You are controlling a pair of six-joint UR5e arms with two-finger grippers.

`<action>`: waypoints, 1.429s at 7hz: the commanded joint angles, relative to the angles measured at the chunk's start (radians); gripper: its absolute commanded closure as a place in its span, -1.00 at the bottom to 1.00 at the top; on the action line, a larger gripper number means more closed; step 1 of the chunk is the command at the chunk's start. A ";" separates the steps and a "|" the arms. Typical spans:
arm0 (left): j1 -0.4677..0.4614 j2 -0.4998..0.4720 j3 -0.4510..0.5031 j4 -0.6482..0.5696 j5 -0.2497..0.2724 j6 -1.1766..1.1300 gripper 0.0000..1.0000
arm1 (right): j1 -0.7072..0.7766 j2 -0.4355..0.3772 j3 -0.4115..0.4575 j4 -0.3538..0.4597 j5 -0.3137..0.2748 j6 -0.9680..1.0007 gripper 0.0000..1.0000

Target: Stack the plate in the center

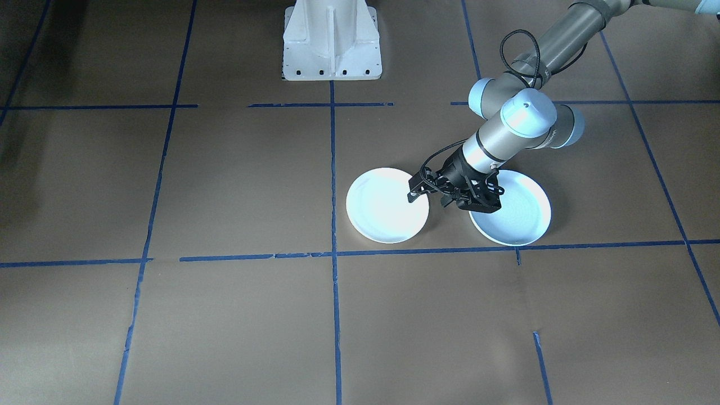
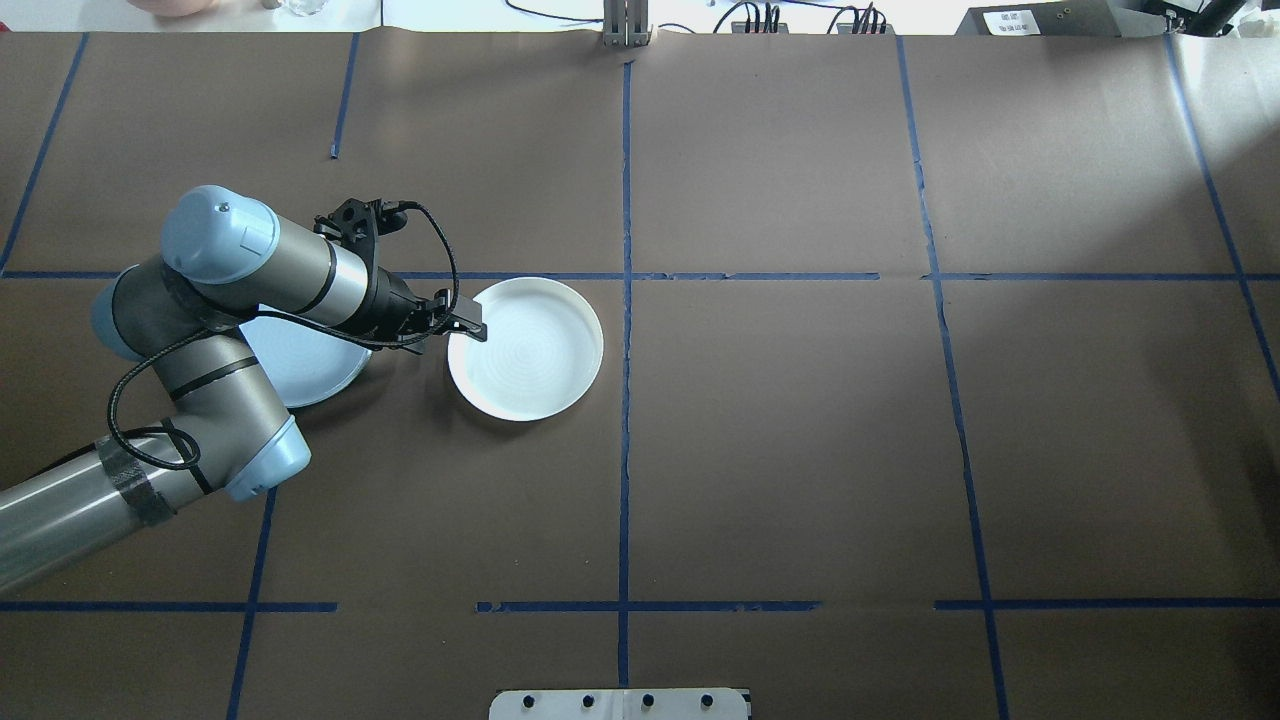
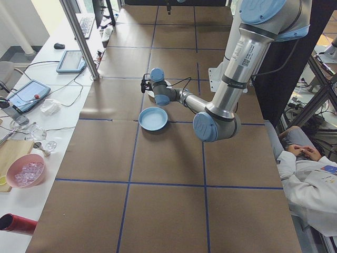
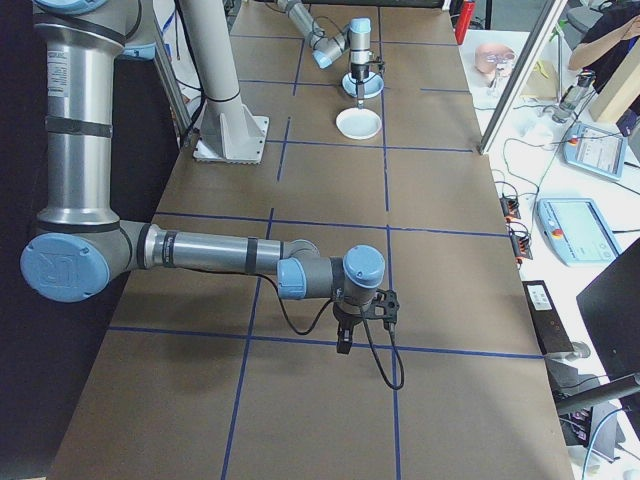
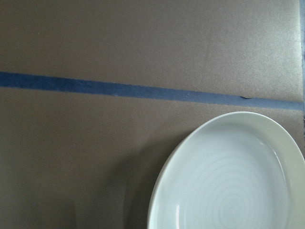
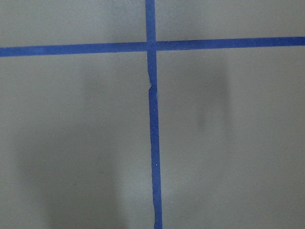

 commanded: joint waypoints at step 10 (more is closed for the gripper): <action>-0.107 0.034 -0.065 0.004 -0.023 0.027 1.00 | 0.000 0.000 0.000 0.000 0.000 0.000 -1.00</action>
